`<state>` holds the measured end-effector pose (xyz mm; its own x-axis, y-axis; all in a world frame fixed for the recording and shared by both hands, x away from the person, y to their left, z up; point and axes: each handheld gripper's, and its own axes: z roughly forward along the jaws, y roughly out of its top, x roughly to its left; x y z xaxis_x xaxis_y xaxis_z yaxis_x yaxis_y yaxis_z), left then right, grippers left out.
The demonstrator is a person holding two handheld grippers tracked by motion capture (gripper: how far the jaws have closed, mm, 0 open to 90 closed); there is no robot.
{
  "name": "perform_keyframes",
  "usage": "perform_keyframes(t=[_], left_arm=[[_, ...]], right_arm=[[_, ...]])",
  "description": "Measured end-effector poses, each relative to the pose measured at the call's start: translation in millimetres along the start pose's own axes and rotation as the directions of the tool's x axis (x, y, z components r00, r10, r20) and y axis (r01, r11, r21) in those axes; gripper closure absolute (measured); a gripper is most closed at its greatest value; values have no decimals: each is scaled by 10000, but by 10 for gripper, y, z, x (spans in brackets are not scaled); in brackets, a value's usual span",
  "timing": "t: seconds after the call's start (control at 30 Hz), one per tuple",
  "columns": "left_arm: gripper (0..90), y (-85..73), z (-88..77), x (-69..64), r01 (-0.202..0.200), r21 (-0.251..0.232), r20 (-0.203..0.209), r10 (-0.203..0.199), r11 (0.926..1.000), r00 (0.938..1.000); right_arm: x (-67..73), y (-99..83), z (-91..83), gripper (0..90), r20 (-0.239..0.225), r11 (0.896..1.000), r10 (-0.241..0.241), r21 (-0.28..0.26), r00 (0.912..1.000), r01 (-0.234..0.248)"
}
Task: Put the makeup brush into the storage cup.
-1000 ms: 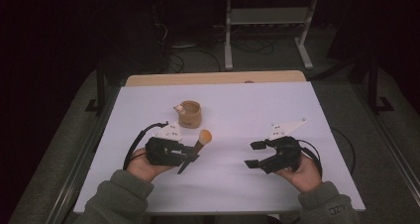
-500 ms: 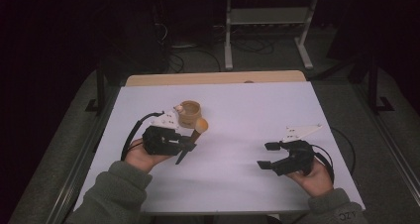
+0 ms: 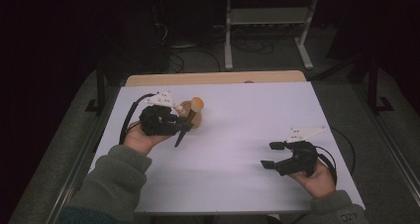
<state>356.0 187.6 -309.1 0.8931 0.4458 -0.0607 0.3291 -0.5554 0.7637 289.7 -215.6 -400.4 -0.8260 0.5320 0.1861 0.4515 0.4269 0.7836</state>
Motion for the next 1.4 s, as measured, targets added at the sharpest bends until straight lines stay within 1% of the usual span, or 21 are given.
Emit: perform_keyframes(t=[0.13, 0.27, 0.57, 0.6, 0.63, 0.73, 0.8, 0.87, 0.9, 0.93, 1.07, 1.13, 1.17, 1.23, 1.27, 1.3, 1.33, 1.4], left_arm=[[739, 81, 18, 89, 124, -208, -90, -126, 9997, 9999], [740, 185, 58, 182, 108, -282, -186, -113, 9995, 9998], [740, 403, 186, 403, 288, -636, -340, -310, 9976, 9989], [740, 425, 202, 424, 357, -691, -375, -383, 9970, 9986], [740, 448, 213, 455, 320, -656, -381, -346, 9973, 9987], [740, 517, 247, 534, 326, -718, -515, -364, 9969, 9980], [740, 561, 265, 595, 425, -864, -634, -481, 9954, 9968], [740, 583, 276, 656, 515, -1016, -658, -583, 9935, 9961], [740, 591, 289, 675, 732, -1109, -683, -811, 9911, 9944], [741, 598, 303, 702, 767, -1187, -750, -860, 9900, 9935], [740, 601, 370, 790, 990, -1221, -870, -1100, 9876, 9901], [740, 588, 401, 825, 1125, -1235, -935, -1244, 9859, 9878], [740, 580, 419, 843, 1168, -1261, -961, -1293, 9851, 9869], [740, 562, 447, 886, 1176, -1199, -1045, -1303, 9858, 9859], [740, 556, 460, 895, 1235, -1270, -1050, -1372, 9842, 9850], [740, 550, 467, 909, 1244, -1242, -1078, -1380, 9844, 9845], [740, 544, 479, 915, 1352, -1273, -1070, -1491, 9826, 9830], [740, 532, 506, 935, 1435, -1304, -1120, -1584, 9810, 9810]], right_arm=[[-15, -2, -15, 225, 55, 9999, 32, -106, 10000, -32], [-30, 4, -31, 219, 94, 9999, 16, -170, 10000, -14], [-47, 14, -46, 209, 161, 9994, 105, -323, 9998, -100], [-47, 16, -51, 207, 181, 9994, 106, -342, 9998, -100], [-48, 18, -56, 206, 181, 9992, 134, -369, 9997, -128], [-56, 20, -72, 205, 228, 9991, 134, -413, 9996, -124], [-57, 22, -84, 205, 224, 9988, 157, -464, 9996, -146], [-63, 23, -92, 205, 273, 9986, 131, -508, 9995, -117], [-66, 24, -97, 205, 283, 9985, 133, -528, 9995, -118], [-66, 25, -103, 205, 285, 9985, 156, -521, 9995, -141], [-72, 24, -118, 205, 347, 9983, 123, -581, 9993, -102], [-73, 24, -122, 205, 327, 9982, 182, -578, 9993, -163], [-74, 25, -123, 205, 336, 9982, 168, -586, 9993, -148], [-76, 26, -124, 205, 342, 9982, 156, -581, 9993, -136], [-75, 27, -124, 205, 324, 9981, 171, -591, 9993, -152], [-75, 27, -125, 205, 352, 9982, 163, -582, 9992, -142], [-76, 28, -125, 205, 352, 9982, 165, -586, 9992, -144], [-78, 28, -126, 205, 362, 9982, 149, -591, 9992, -127]])
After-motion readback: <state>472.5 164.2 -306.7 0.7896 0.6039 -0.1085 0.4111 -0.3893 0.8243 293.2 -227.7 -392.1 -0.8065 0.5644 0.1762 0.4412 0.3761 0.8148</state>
